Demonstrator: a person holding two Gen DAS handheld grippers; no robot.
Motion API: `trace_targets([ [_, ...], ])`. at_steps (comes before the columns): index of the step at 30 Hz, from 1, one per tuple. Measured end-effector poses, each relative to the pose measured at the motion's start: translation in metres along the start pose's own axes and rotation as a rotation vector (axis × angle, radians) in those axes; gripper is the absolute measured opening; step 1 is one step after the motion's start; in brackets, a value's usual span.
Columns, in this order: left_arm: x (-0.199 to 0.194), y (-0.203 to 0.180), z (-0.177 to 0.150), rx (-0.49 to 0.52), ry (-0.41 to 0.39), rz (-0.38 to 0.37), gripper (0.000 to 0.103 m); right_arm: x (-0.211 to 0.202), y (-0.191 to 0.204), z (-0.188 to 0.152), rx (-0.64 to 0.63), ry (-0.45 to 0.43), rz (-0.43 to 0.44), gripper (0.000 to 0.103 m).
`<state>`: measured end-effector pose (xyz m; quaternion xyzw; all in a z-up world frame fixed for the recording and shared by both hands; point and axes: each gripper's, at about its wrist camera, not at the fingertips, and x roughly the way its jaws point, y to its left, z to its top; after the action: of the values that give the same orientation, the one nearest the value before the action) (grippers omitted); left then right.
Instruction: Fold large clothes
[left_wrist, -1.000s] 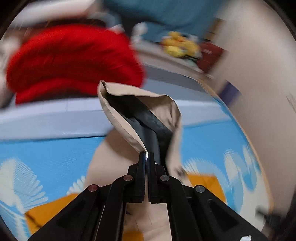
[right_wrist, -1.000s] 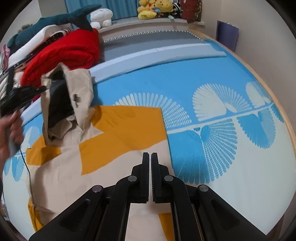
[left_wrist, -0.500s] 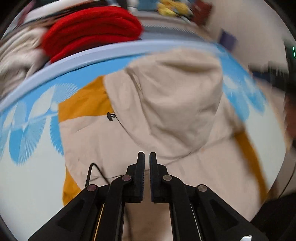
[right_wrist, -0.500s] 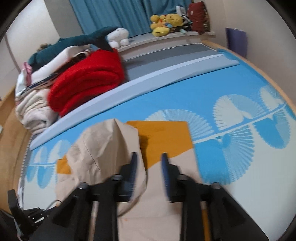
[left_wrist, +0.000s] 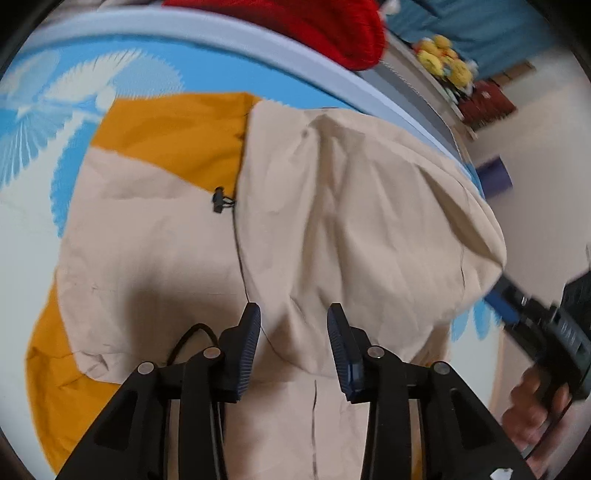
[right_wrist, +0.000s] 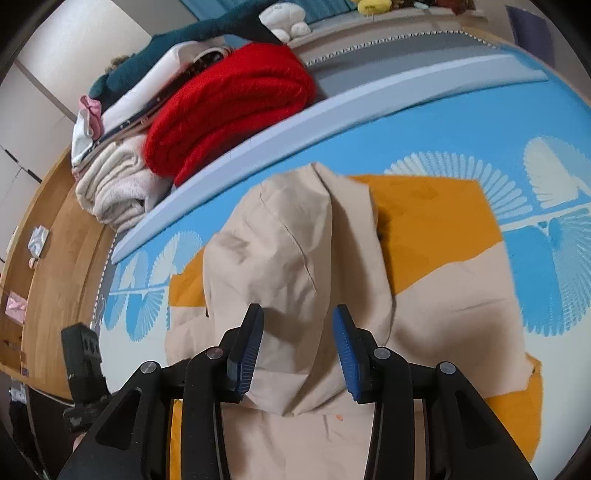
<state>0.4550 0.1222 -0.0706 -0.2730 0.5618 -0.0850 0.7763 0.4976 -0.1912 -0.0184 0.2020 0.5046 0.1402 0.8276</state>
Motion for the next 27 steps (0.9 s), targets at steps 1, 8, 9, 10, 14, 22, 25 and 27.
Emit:
trace_targets([
  [1,0.003,0.005,0.001,-0.028,0.009,-0.011,0.034,0.004,0.001,0.000,0.001,0.004,-0.003,0.041],
  [8,0.024,0.009,0.002,-0.080,0.062,-0.006,0.034,0.023,0.004,0.006,-0.001,0.023,-0.003,0.041],
  [9,0.027,0.009,0.002,-0.082,0.067,-0.004,0.034,0.025,0.005,0.007,-0.005,0.025,-0.001,0.041],
  [10,0.031,0.010,0.001,-0.083,0.071,0.001,0.035,0.026,0.006,0.008,-0.009,0.024,0.003,0.041],
  [14,0.047,0.012,0.006,-0.110,0.092,0.023,0.035,0.029,0.011,0.008,-0.027,0.018,0.019,0.041],
  [22,0.057,0.017,0.011,-0.147,0.094,0.015,0.002,0.019,0.013,0.008,-0.011,-0.037,0.157,0.003],
  [25,0.009,0.001,0.026,-0.102,-0.047,-0.012,0.001,-0.003,0.005,0.012,0.072,-0.130,0.342,0.003],
  [27,-0.026,-0.012,0.034,-0.034,-0.163,0.004,0.001,-0.016,-0.002,0.014,0.115,-0.192,0.406,0.002],
])
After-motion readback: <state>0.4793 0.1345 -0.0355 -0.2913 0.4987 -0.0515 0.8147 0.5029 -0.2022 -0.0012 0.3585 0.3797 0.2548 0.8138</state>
